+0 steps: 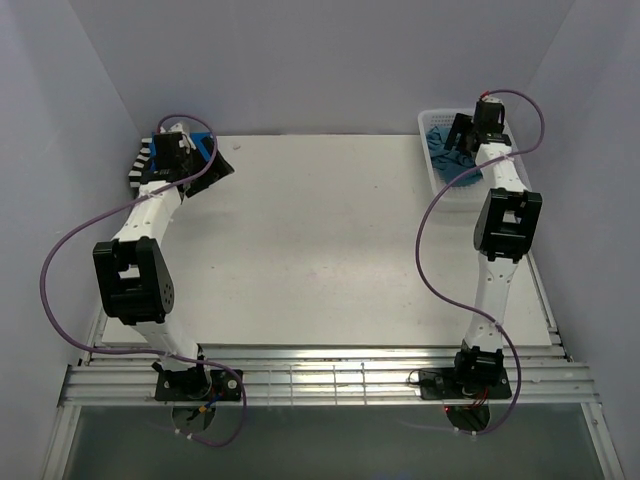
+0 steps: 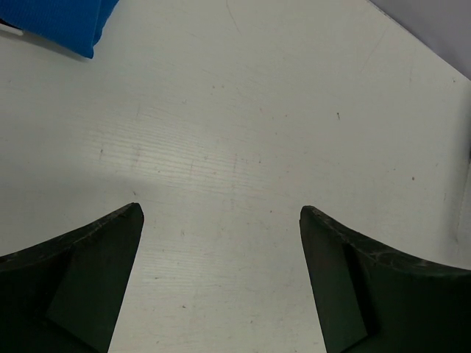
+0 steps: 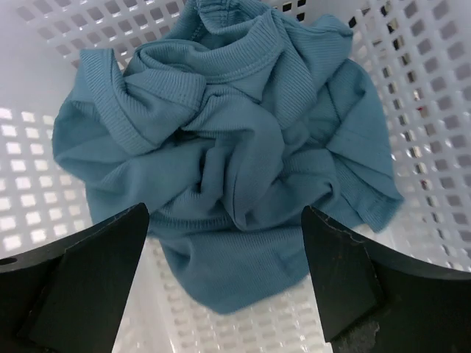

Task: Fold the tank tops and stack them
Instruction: Grab the tank top from the pile, then move the tank top to the center of the board

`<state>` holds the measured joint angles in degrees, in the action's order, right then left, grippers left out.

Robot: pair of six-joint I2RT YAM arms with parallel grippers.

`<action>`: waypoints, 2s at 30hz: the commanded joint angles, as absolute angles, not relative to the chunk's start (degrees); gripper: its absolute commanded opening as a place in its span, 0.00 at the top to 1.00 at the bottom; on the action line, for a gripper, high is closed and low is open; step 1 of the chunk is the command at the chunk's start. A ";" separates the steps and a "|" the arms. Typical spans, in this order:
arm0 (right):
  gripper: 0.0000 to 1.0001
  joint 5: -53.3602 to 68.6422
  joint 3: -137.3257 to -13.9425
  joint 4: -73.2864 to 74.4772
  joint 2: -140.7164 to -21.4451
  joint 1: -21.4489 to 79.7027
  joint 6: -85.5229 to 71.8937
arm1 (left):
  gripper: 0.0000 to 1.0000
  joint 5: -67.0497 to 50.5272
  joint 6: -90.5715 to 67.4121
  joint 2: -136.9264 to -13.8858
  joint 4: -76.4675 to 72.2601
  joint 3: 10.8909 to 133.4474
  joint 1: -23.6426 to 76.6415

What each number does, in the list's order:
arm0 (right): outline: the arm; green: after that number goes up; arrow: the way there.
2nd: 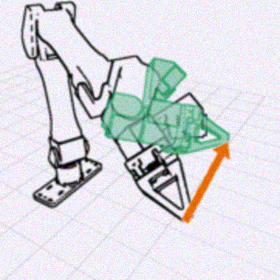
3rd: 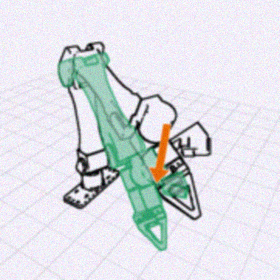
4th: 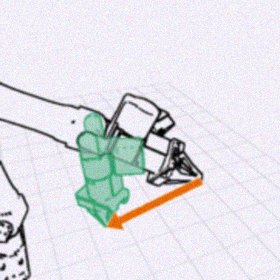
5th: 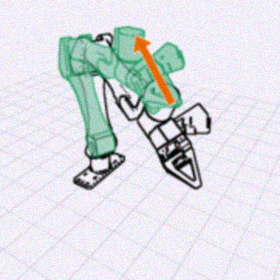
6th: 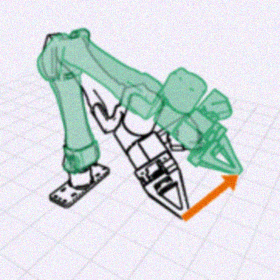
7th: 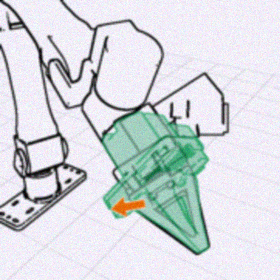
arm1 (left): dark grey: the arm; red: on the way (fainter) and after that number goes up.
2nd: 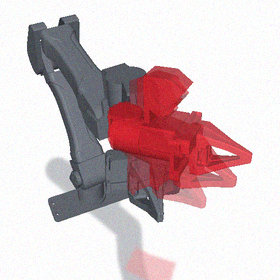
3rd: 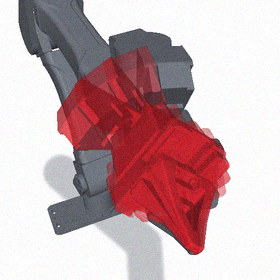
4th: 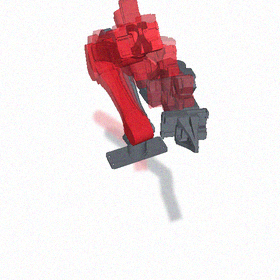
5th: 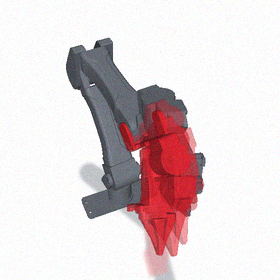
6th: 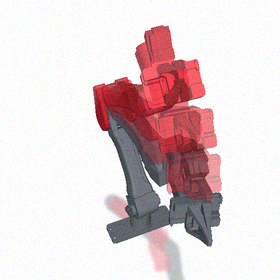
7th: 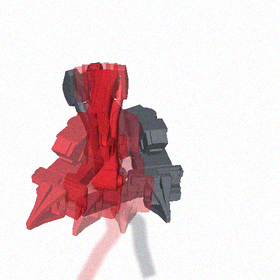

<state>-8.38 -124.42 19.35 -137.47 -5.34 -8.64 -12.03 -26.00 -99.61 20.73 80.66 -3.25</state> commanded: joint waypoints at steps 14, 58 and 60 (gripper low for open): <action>0.92 6.15 -122.74 5.02 -138.19 -7.56 -18.28 | 0.02 -12.04 -27.24 -96.51 19.86 79.81 -2.99; 0.10 8.88 -62.83 12.83 -84.80 20.13 -13.10 | 0.02 -11.25 -45.00 -63.54 32.34 47.38 4.39; 0.10 5.21 -66.96 13.79 -90.51 20.13 -12.83 | 0.02 -10.81 -45.26 -63.98 32.43 46.32 4.39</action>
<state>8.58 -60.95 15.20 -85.76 20.05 -14.37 -11.92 -44.66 -64.49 32.29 47.46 4.23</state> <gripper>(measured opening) 0.900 0.976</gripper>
